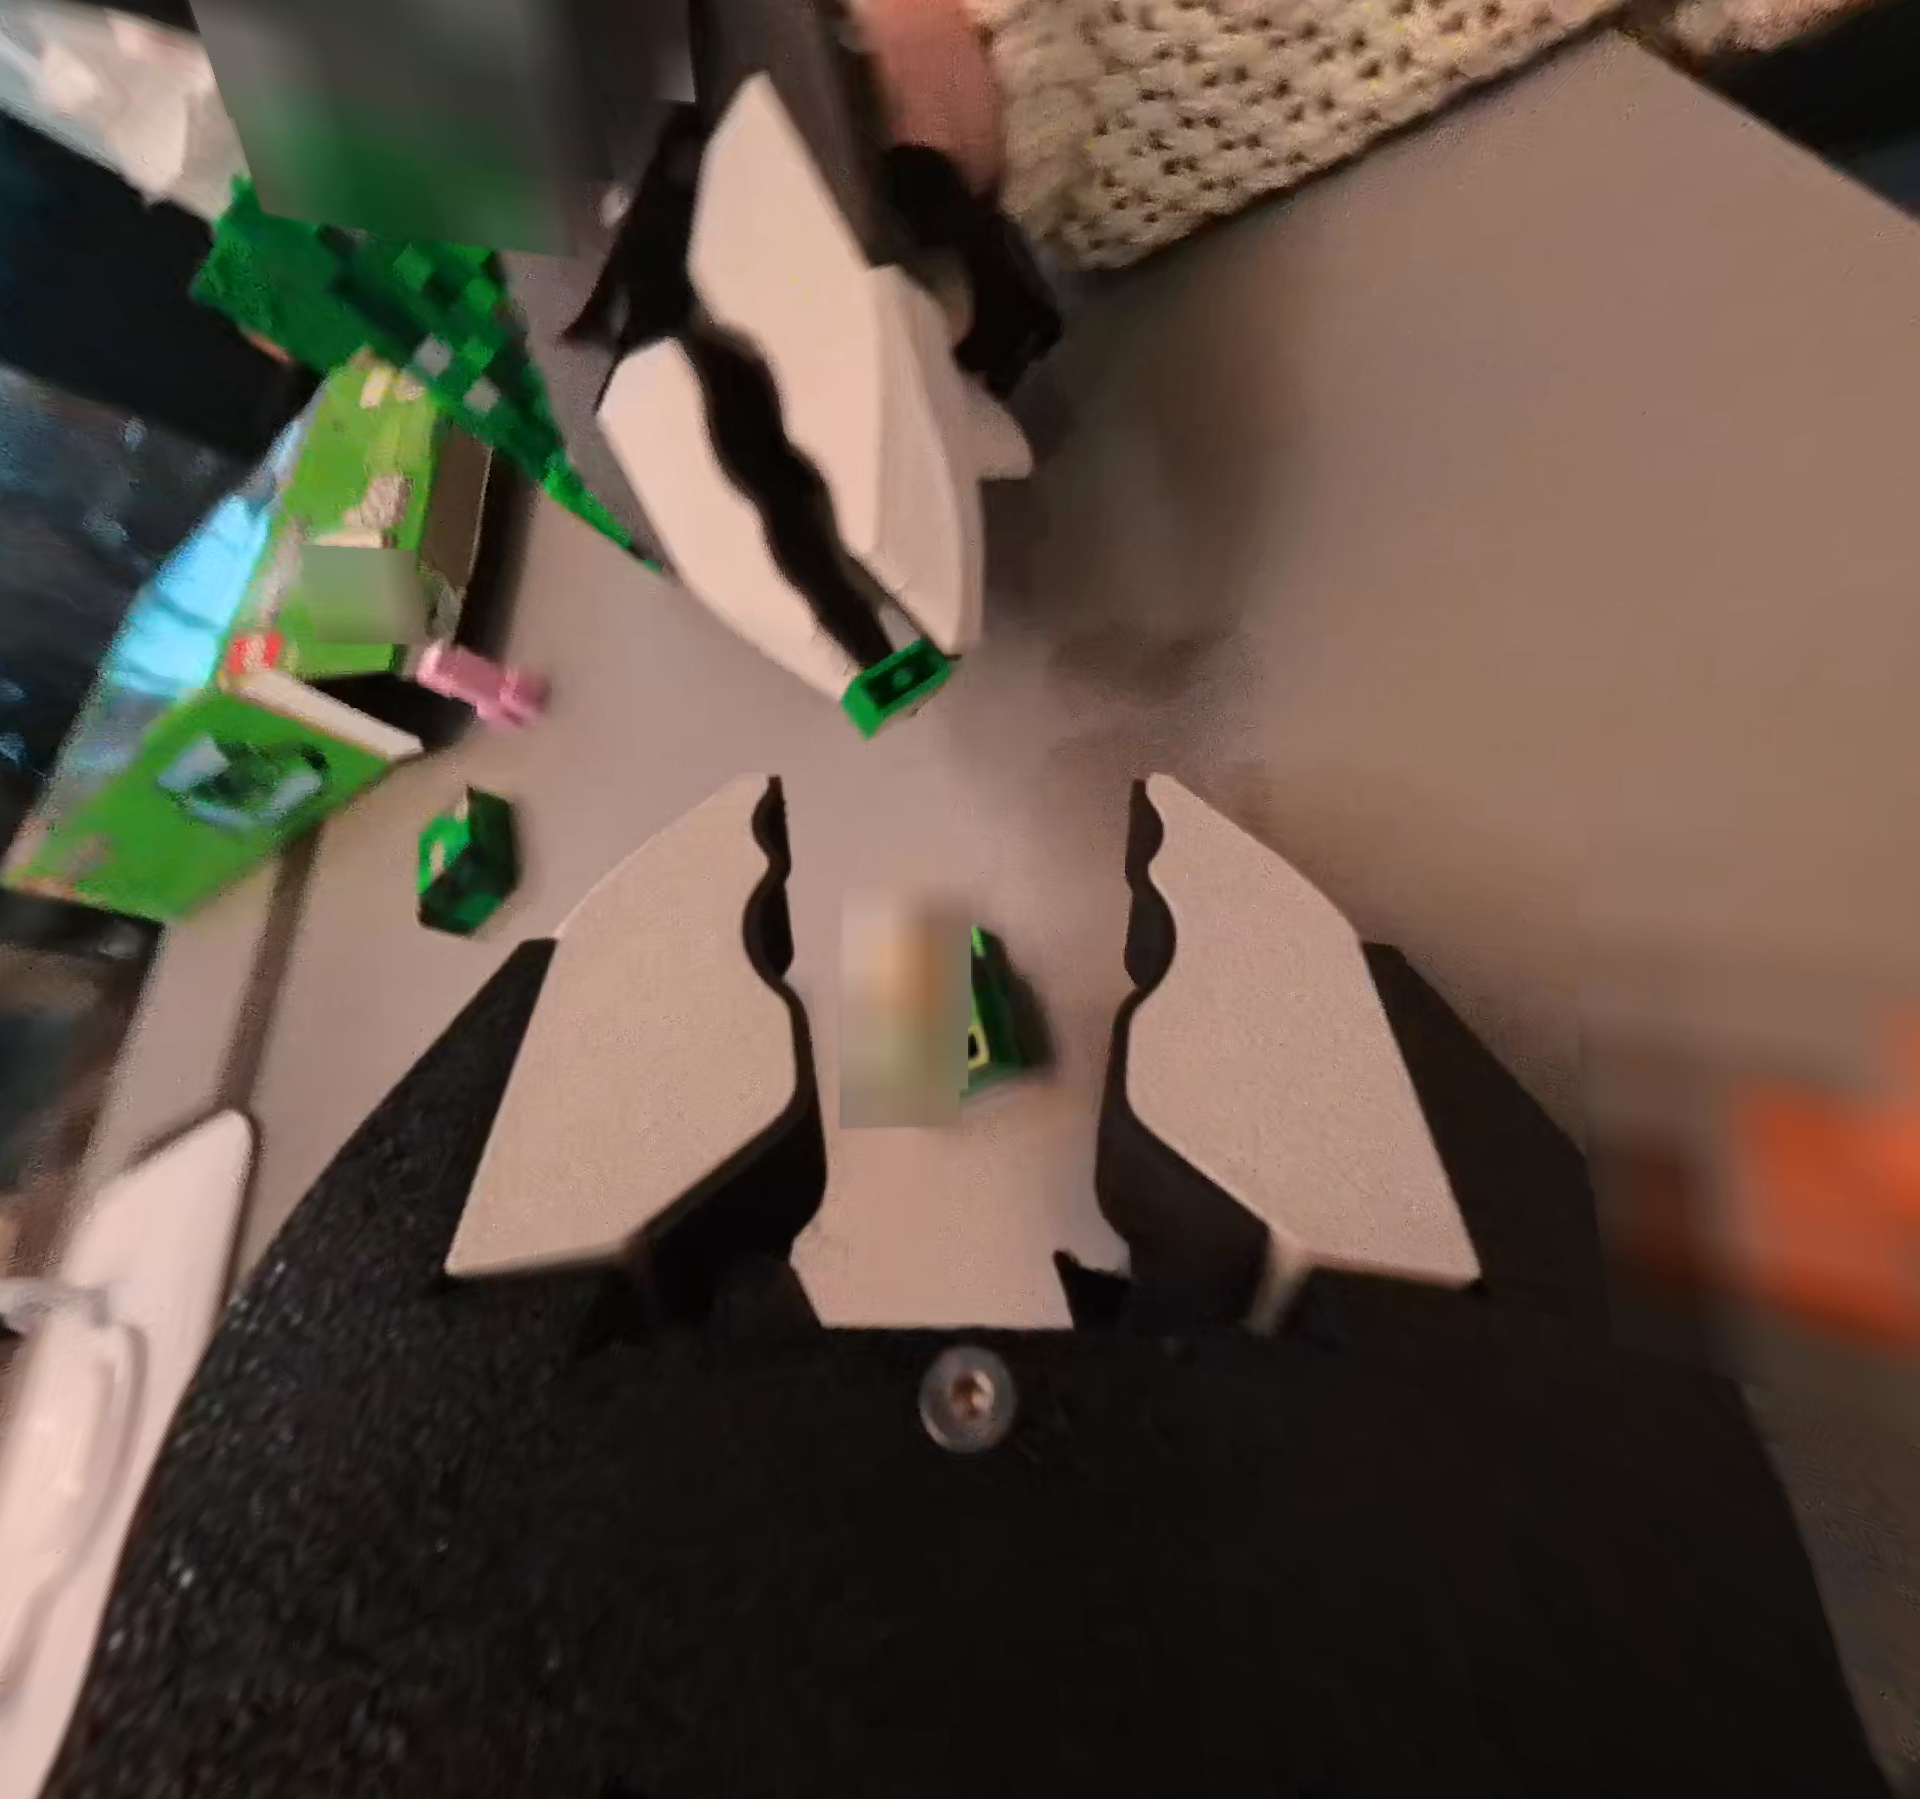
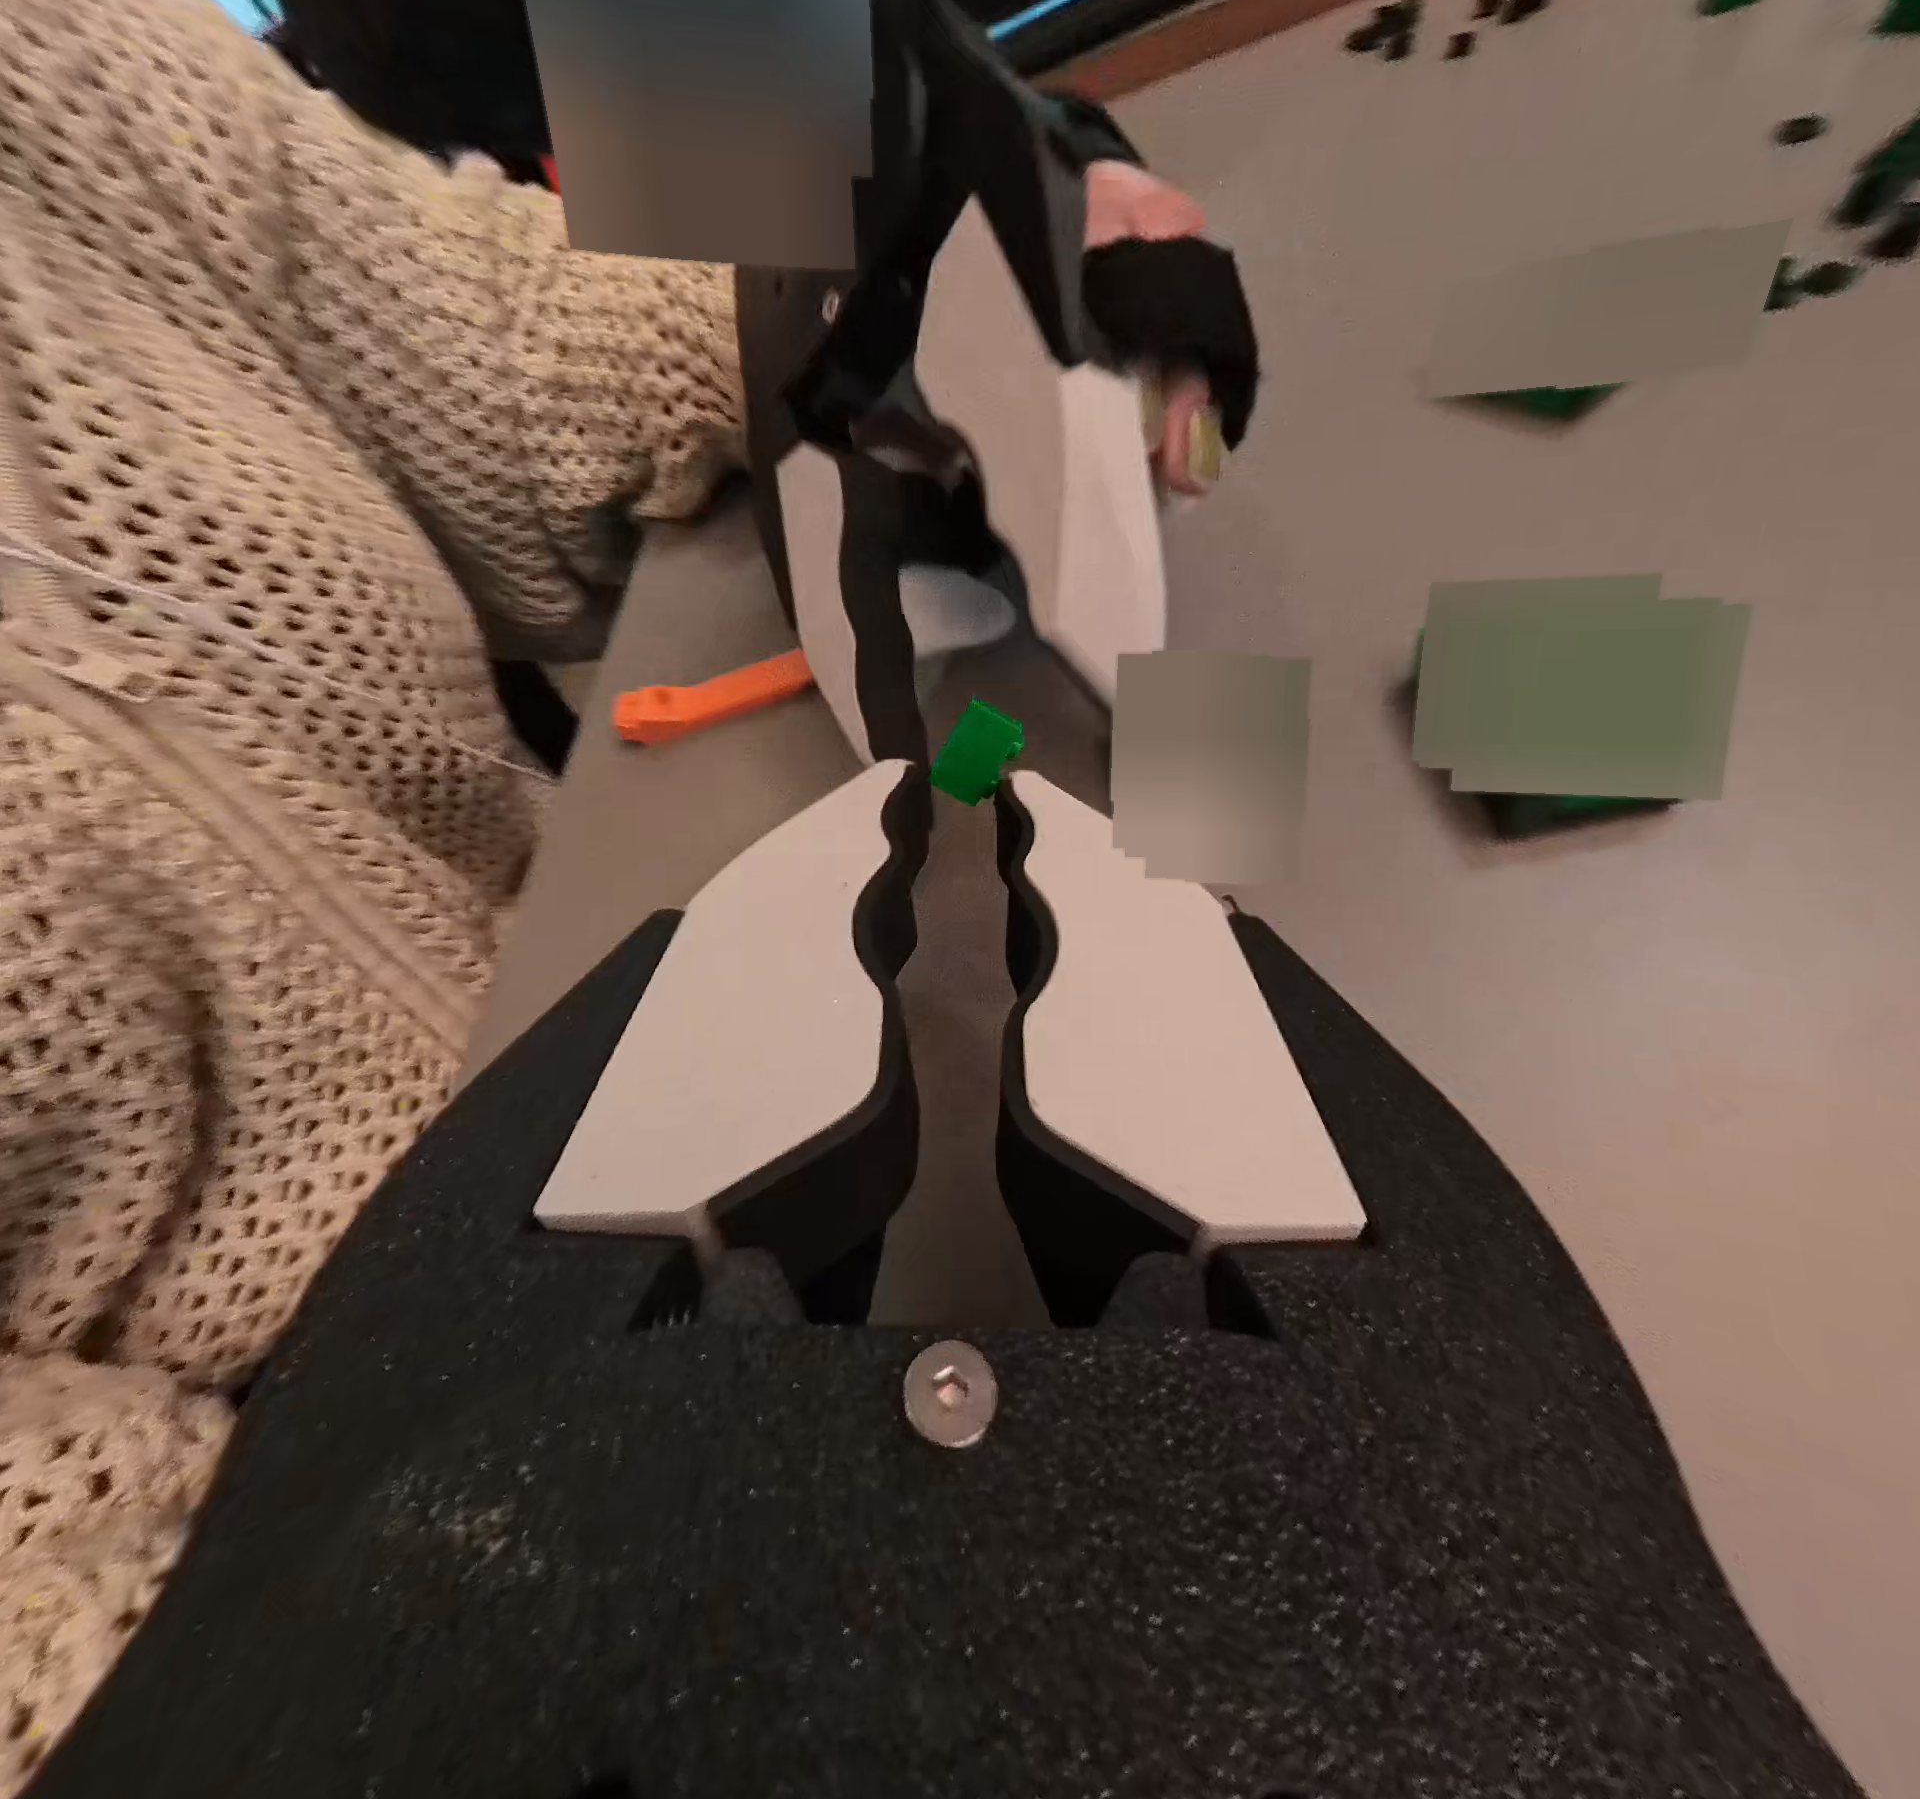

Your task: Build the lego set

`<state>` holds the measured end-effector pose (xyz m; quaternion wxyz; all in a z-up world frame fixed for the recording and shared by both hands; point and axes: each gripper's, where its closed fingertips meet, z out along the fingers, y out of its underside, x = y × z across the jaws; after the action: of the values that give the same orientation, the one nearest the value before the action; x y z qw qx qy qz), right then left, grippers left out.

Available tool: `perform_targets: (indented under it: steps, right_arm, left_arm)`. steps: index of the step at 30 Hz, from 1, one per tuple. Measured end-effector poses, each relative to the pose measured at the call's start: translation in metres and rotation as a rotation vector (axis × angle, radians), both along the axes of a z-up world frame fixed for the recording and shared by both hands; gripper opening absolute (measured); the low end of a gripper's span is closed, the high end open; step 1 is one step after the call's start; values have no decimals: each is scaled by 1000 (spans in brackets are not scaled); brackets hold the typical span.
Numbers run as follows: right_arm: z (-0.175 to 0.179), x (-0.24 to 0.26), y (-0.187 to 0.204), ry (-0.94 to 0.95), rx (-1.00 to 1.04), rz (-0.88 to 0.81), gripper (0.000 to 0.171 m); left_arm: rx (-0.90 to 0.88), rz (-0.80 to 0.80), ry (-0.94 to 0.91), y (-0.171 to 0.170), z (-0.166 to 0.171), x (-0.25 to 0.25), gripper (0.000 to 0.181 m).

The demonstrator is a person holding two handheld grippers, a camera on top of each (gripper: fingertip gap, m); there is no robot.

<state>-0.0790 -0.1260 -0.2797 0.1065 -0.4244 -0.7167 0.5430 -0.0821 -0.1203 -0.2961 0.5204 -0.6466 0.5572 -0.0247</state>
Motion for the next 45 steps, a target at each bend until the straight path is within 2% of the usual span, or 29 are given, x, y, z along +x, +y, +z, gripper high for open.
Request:
perform_targets:
  steps: [4, 9, 12, 14, 17, 21, 23, 30, 33, 39, 42, 45]
  right_arm:
    - [2, 5, -10, -35, -78, 67, 12]
    - [0, 6, -19, -62, -108, 104, 12]
    - [-3, 4, -18, -76, -101, 95, 12]
    - [-2, -3, -11, -47, -93, 36, 14]
    - [7, -17, 9, 101, -7, -103, 38]
    - [13, -17, 9, 263, 222, -120, 27]
    - [8, -18, 8, 274, 320, -122, 20]
    - [-6, -23, 5, 258, 454, -117, 19]
    - [-9, -23, 6, 249, 463, -117, 9]
    - [-9, -24, 8, 238, 437, -128, 8]
    - [-6, -24, 14, 231, 391, -156, 8]
    - [-5, -23, 23, 225, 337, -181, 8]
  left_arm:
    - [126, -31, 53, -3, 5, 15, 46]
    - [195, -41, 30, -4, 12, 9, 13]
    - [164, -46, 47, -5, 7, 6, 9]
    - [136, 6, 45, 1, 6, -1, 8]
    - [26, 134, -28, 13, 6, -15, 8]
    - [-144, 200, -140, 16, 4, -20, 8]
    - [-195, 207, -154, 15, 0, -21, 8]
    - [-275, 190, -150, 11, -8, -17, 8]
    - [-287, 183, -153, 10, -9, -17, 7]
    - [-280, 180, -162, 11, -8, -18, 8]
    - [-276, 235, -71, 11, -14, -38, 6]
    - [-367, 269, -97, 7, -20, -51, 33]
